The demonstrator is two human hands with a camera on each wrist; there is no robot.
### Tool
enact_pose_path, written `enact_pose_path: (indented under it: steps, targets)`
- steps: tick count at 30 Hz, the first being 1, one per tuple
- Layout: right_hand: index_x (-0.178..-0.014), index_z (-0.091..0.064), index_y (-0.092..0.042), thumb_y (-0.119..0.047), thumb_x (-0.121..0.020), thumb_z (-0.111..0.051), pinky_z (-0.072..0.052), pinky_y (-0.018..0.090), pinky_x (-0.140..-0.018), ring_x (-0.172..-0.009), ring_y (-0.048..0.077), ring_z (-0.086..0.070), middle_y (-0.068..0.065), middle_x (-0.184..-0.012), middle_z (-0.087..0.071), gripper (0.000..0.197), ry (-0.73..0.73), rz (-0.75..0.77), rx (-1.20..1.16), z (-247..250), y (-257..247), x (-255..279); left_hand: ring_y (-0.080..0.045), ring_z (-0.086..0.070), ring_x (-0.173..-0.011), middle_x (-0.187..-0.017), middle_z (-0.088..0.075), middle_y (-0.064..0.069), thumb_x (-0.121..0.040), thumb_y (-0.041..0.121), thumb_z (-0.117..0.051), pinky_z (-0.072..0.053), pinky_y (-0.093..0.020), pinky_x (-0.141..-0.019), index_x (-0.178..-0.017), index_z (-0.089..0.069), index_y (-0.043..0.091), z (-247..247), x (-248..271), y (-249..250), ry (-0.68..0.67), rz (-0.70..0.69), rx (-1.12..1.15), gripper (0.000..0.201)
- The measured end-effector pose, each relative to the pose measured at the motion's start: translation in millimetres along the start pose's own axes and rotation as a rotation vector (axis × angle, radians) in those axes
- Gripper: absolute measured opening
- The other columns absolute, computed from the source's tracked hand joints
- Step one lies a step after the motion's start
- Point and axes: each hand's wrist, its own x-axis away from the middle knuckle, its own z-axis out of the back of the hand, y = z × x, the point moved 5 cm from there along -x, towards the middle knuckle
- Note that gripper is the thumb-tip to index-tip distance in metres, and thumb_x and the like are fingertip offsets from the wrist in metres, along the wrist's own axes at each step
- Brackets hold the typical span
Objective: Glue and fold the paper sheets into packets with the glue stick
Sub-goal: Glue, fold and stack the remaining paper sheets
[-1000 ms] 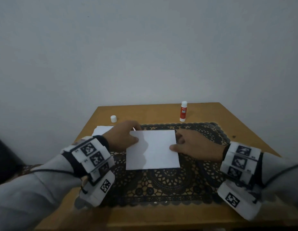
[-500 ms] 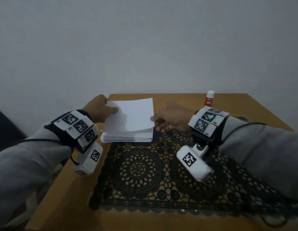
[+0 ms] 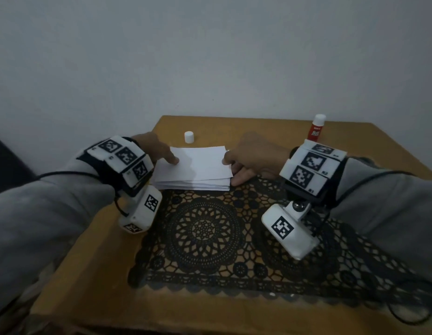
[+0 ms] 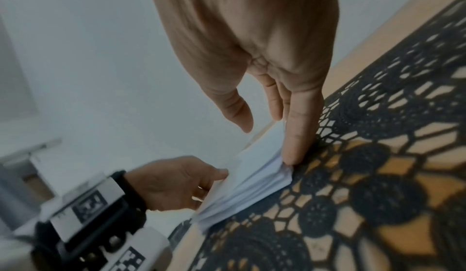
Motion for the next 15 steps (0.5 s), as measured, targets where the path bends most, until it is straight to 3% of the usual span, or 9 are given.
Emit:
enact_pose_path:
  steps: [2,4,7,10,15]
  targets:
    - [-0.128,-0.047,0.006,-0.004,-0.087,-0.067,-0.062,0.044,-0.066,-0.071,0.033,-0.068,0.024,-0.101,-0.059,0.047,-0.029,-0.010,-0.058,2,1,3,-0.031,-0.056,-0.103,-0.106,-0.061,-0.017,-0.082,0.034,-0.072,-0.040,-0.034,-0.076,-0.120,-0.054,-0.007,0,3,1,0.014,0.008,-0.030,0.058]
    - [-0.132,-0.045,0.005,-0.004,-0.088,-0.066,-0.061,0.045,-0.067,-0.084,0.036,-0.067,0.026,-0.110,-0.056,0.050,-0.058,-0.017,-0.117,3,1,7,-0.032,-0.051,-0.120,-0.129,-0.054,-0.018,-0.083,0.035,-0.071,-0.041,-0.036,-0.090,-0.130,-0.047,-0.005,1,8,2,0.035,0.023,-0.034,0.065]
    - [-0.130,-0.045,0.006,-0.006,-0.090,-0.063,-0.061,0.045,-0.068,-0.091,0.039,-0.066,0.027,-0.114,-0.055,0.047,-0.076,-0.015,-0.166,5,3,13,-0.034,-0.052,-0.121,-0.131,-0.054,-0.019,-0.083,0.034,-0.071,-0.043,-0.037,-0.090,-0.127,-0.050,-0.005,2,7,4,0.030,0.026,-0.021,0.062]
    - [-0.128,-0.047,0.007,-0.007,-0.091,-0.061,-0.061,0.047,-0.074,-0.095,0.040,-0.066,0.028,-0.115,-0.055,0.042,-0.099,-0.015,-0.211,7,6,17,-0.036,-0.053,-0.119,-0.131,-0.054,-0.020,-0.081,0.034,-0.073,-0.041,-0.034,-0.081,-0.126,-0.050,-0.004,4,9,6,0.011,0.032,0.037,0.064]
    - [-0.129,-0.046,0.007,-0.008,-0.092,-0.061,-0.061,0.042,-0.071,-0.094,0.039,-0.064,0.031,-0.117,-0.055,0.043,-0.124,-0.026,-0.253,7,9,22,-0.034,-0.049,-0.123,-0.136,-0.048,-0.018,-0.082,0.039,-0.071,-0.040,-0.040,-0.105,-0.135,-0.043,0.001,1,4,1,0.014,0.052,0.158,0.072]
